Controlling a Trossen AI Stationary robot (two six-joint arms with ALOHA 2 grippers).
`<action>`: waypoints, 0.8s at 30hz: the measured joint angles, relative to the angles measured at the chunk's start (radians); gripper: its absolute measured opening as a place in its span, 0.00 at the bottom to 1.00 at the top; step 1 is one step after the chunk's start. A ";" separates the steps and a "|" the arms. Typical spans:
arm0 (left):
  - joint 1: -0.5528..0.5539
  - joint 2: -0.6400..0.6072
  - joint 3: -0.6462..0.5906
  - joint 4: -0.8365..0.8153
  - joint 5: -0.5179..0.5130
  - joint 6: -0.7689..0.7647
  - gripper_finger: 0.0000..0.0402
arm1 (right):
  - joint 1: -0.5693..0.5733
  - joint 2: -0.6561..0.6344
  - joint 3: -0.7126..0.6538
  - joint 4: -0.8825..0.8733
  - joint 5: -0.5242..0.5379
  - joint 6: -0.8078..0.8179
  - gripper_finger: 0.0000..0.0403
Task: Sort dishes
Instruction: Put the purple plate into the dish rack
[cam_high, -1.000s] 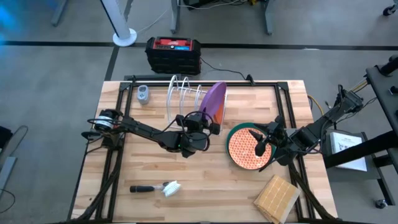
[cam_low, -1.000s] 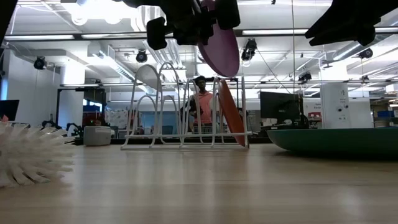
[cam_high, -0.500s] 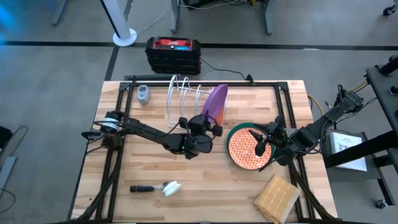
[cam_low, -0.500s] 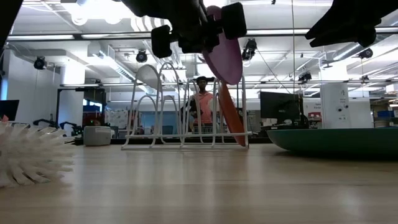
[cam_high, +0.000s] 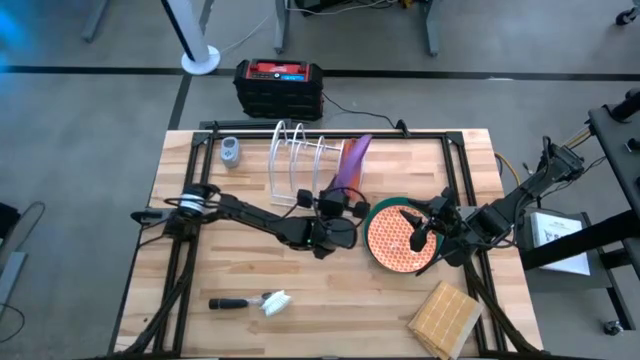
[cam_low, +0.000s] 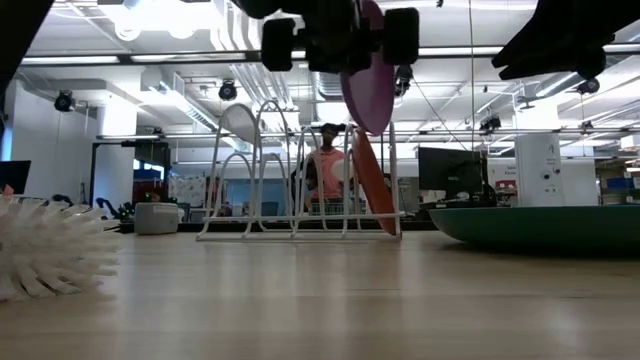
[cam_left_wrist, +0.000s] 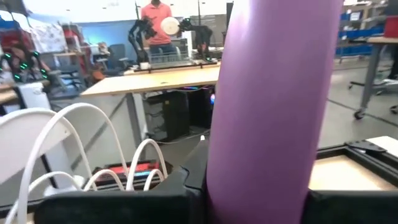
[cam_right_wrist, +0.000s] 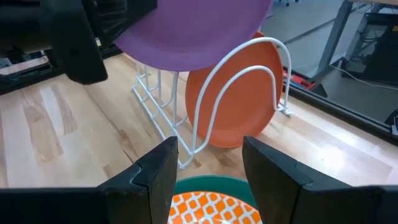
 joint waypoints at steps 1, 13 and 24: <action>0.001 0.015 0.018 0.000 -0.006 0.013 0.08 | 0.000 0.000 -0.001 0.001 -0.001 0.001 0.43; 0.008 0.087 0.128 -0.004 -0.005 0.056 0.09 | 0.000 0.000 -0.010 0.003 -0.027 0.009 0.43; 0.020 0.087 0.127 -0.036 -0.002 0.036 0.09 | 0.000 0.000 -0.011 0.003 -0.028 0.016 0.43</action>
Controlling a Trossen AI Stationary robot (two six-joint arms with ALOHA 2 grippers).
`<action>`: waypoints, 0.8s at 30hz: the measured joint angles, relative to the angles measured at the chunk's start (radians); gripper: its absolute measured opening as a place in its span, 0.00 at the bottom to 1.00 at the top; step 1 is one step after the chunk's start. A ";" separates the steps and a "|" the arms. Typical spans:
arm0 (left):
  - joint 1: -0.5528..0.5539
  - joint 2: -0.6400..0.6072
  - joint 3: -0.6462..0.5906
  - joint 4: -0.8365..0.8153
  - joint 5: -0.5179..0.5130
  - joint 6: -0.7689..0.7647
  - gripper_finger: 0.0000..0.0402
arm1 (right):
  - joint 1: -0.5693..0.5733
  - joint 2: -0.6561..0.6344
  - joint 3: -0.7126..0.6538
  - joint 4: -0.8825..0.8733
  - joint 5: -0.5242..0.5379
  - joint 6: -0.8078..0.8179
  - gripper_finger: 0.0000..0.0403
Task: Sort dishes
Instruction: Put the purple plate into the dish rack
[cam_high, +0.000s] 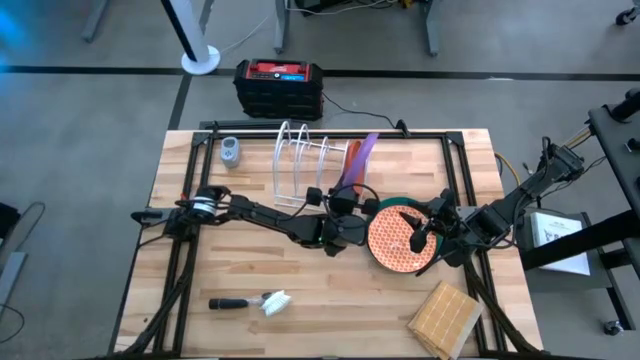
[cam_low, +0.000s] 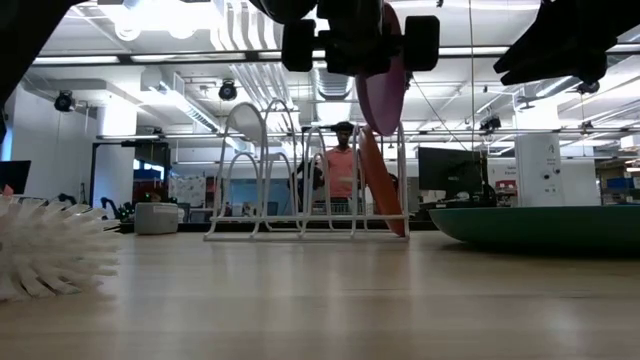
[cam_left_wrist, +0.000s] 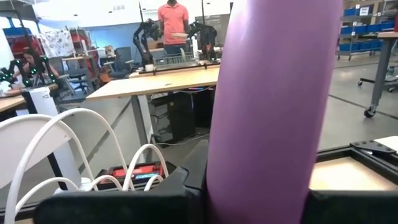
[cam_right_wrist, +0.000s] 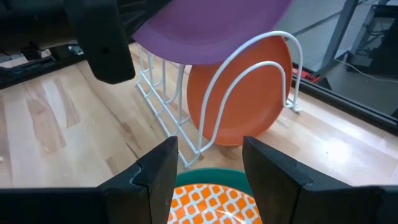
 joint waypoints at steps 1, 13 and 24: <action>0.000 0.000 0.000 -0.020 -0.001 -0.017 0.08 | 0.000 0.000 -0.001 0.000 0.000 0.010 0.43; -0.001 0.000 -0.001 -0.218 -0.004 -0.261 0.07 | -0.002 0.000 -0.013 -0.002 -0.005 0.045 0.43; 0.000 0.000 -0.002 -0.335 0.019 -0.432 0.07 | -0.002 0.000 -0.013 -0.001 -0.005 0.044 0.43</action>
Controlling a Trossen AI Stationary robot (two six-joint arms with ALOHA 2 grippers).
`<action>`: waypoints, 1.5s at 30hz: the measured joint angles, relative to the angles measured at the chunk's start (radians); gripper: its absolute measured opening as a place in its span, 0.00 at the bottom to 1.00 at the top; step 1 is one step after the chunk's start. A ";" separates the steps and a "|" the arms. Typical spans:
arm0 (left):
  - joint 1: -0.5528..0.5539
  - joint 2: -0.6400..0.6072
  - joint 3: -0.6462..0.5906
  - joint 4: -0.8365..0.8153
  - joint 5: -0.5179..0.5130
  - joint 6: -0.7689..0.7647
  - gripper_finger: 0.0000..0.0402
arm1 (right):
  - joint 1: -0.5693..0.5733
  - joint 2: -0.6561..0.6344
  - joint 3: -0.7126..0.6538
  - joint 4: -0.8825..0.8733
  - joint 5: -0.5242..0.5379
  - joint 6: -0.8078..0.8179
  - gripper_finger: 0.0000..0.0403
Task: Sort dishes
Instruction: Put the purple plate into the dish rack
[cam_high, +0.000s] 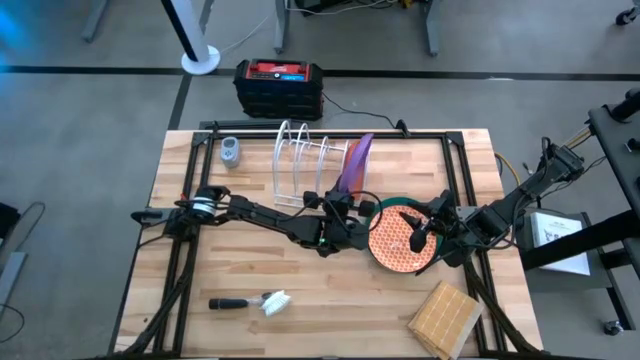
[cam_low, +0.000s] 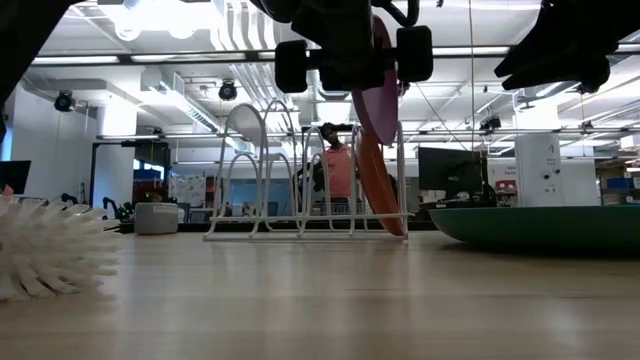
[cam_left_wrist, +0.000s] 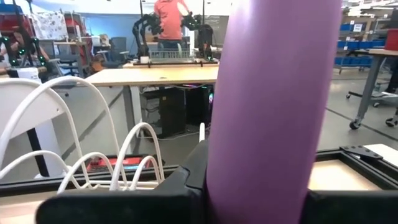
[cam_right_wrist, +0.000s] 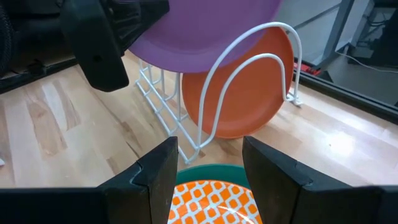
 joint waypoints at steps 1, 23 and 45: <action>0.000 0.000 0.000 0.000 0.002 0.000 0.08 | 0.000 0.000 0.000 0.000 0.000 0.000 0.43; 0.003 0.000 0.019 -0.002 0.036 0.032 0.12 | 0.000 0.000 0.000 0.001 0.000 0.000 0.43; 0.003 -0.006 0.019 0.001 0.047 0.073 0.37 | 0.000 0.000 0.000 -0.003 0.000 -0.002 0.43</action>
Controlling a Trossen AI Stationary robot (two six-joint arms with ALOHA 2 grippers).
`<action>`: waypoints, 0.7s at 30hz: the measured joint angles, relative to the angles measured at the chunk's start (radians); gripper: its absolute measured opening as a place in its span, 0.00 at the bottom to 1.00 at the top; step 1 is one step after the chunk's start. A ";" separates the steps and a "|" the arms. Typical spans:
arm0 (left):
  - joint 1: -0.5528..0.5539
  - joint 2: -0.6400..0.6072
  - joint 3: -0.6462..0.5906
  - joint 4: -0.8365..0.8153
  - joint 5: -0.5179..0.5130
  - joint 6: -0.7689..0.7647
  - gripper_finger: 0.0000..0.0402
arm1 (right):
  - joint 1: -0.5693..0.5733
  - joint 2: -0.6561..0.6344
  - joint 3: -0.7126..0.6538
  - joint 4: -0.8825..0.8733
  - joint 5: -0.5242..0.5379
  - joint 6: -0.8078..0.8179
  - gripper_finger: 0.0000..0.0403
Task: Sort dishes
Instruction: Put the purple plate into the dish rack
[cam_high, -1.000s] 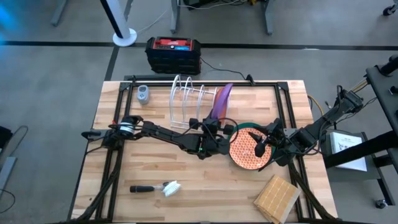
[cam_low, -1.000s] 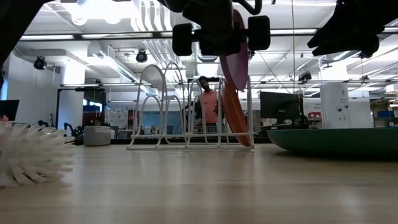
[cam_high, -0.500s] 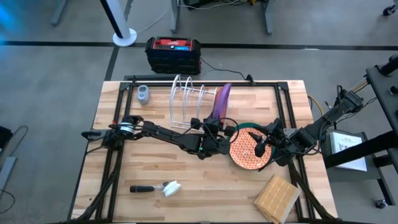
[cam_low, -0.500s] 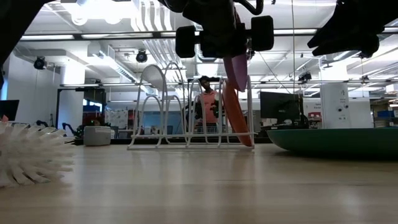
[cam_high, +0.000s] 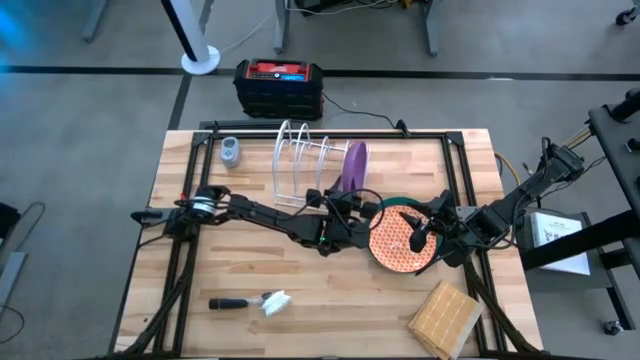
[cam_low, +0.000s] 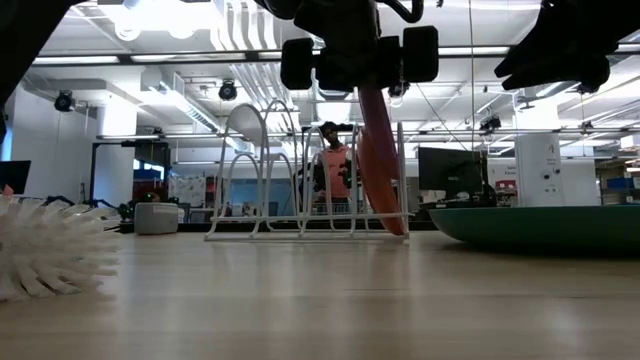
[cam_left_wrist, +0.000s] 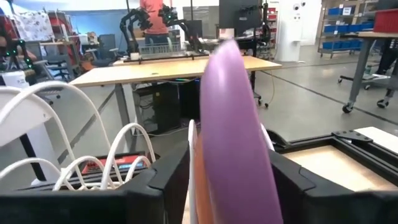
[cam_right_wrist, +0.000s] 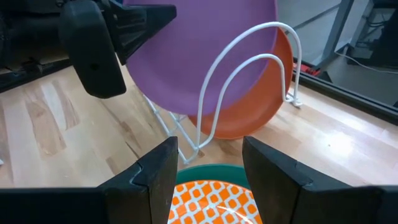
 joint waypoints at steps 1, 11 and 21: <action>0.000 -0.001 0.002 0.000 -0.003 0.010 0.38 | 0.000 0.000 0.000 0.000 0.000 0.000 0.43; 0.000 -0.002 0.083 -0.002 -0.049 0.177 0.46 | 0.000 0.000 0.000 -0.001 0.000 -0.002 0.43; 0.000 -0.002 0.117 -0.004 -0.056 0.249 0.48 | 0.000 0.000 0.000 -0.001 -0.001 -0.002 0.43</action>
